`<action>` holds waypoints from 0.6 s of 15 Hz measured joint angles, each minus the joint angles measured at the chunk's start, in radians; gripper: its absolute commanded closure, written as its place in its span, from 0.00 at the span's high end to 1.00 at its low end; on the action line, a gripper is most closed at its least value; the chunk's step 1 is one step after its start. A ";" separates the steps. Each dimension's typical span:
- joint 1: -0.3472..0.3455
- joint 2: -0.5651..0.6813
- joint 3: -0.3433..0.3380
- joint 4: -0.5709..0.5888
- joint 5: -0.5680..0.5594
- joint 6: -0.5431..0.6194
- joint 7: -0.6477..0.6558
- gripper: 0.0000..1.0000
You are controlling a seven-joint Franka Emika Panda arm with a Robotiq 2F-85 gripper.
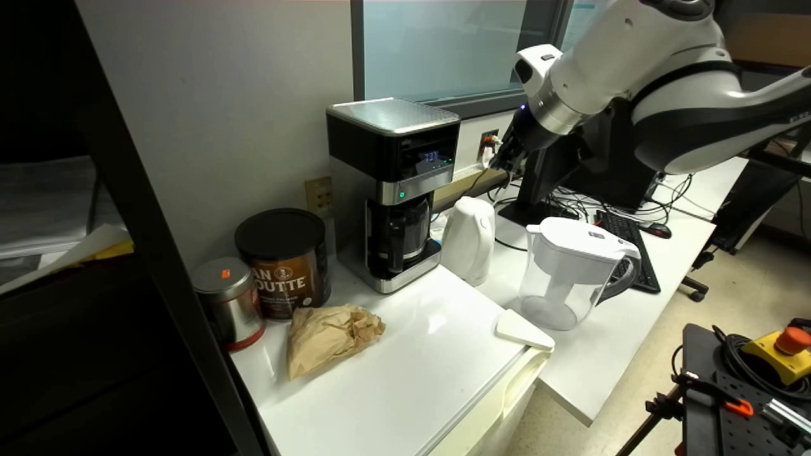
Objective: Press the coffee maker button
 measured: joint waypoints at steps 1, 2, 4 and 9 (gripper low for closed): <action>0.002 0.018 0.002 0.017 -0.001 0.002 0.003 0.01; 0.004 0.036 0.004 0.035 -0.004 0.002 0.008 0.01; 0.009 0.072 0.005 0.070 -0.014 0.003 0.021 0.01; 0.020 0.152 0.006 0.146 -0.019 0.003 0.025 0.01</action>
